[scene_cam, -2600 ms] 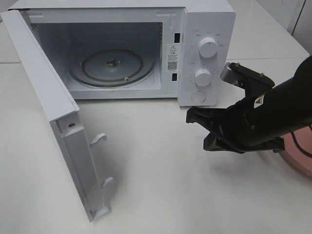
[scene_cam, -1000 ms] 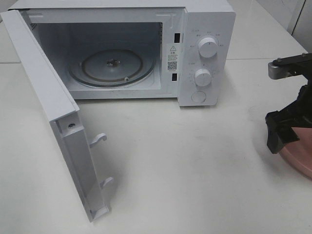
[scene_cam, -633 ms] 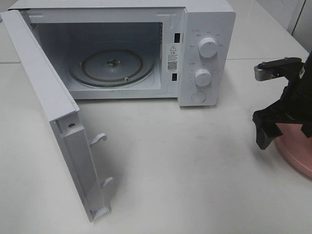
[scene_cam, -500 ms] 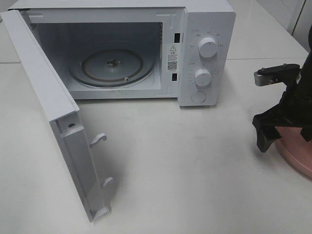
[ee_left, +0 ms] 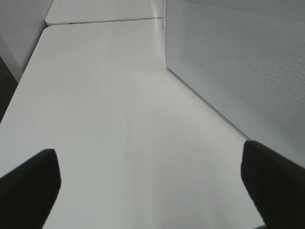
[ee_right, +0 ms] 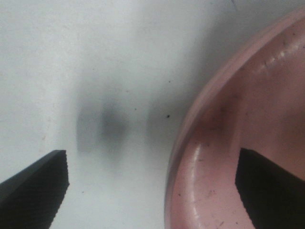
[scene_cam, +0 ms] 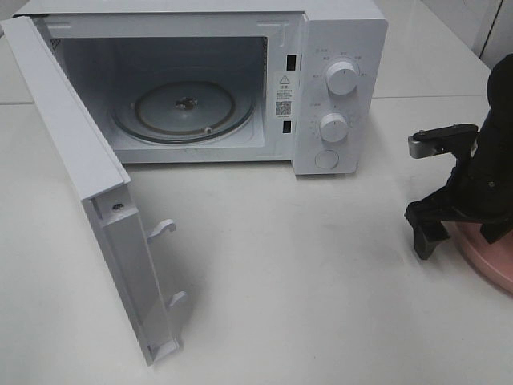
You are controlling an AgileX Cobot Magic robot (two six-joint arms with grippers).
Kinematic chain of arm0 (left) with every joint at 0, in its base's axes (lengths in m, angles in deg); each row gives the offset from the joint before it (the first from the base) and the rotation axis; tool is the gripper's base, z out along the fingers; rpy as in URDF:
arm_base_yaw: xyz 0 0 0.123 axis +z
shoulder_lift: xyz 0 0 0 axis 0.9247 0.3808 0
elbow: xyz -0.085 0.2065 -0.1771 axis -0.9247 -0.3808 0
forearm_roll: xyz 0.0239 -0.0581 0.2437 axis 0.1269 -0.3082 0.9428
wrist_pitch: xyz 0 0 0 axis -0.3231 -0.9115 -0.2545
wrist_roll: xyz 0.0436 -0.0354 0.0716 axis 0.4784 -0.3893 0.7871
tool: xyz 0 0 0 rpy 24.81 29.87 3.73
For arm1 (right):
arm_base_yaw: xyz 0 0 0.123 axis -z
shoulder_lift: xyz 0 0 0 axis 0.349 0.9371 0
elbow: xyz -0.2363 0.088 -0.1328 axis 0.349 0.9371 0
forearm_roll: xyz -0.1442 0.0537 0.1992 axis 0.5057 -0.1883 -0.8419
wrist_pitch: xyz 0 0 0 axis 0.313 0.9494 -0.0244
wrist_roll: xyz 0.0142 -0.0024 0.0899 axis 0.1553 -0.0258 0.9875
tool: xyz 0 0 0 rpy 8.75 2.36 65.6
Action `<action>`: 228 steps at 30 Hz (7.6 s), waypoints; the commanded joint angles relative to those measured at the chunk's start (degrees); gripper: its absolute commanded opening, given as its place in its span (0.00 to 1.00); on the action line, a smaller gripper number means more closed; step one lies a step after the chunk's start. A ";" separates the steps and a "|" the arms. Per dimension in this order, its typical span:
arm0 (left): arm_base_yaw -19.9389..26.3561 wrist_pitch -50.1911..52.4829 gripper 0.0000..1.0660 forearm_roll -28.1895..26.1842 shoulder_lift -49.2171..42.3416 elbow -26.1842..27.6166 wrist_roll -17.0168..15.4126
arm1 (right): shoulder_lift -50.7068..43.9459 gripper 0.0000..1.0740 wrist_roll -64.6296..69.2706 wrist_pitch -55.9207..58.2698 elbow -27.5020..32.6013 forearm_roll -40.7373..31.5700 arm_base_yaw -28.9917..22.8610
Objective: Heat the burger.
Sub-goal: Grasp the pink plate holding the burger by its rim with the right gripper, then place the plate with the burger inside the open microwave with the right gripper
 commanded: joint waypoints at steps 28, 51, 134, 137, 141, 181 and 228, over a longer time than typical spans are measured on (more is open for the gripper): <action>-0.17 0.06 0.92 0.11 -1.20 -0.17 -0.23 | 2.81 0.00 3.95 0.23 0.23 4.76 0.17; -0.17 0.06 0.92 0.11 -1.20 -0.17 -0.23 | 1.38 0.00 20.63 6.99 0.23 19.02 -4.81; -0.17 0.06 0.92 0.11 -1.20 -0.17 -0.23 | -25.78 0.00 26.01 26.13 18.51 31.57 -41.31; -0.17 0.06 0.92 0.11 -1.20 -0.17 -0.23 | -25.78 0.00 25.04 25.44 18.51 31.91 -42.63; -0.17 0.06 0.92 0.11 -1.20 -0.17 -0.23 | -25.78 0.00 22.63 23.09 18.51 32.54 -44.58; -0.17 0.06 0.92 0.11 -1.20 -0.17 -0.23 | -25.78 0.00 -8.59 4.87 18.51 35.70 -45.38; -0.17 0.06 0.92 0.11 -1.20 -0.17 -0.23 | -25.78 0.00 -37.53 -10.89 18.51 34.84 -45.15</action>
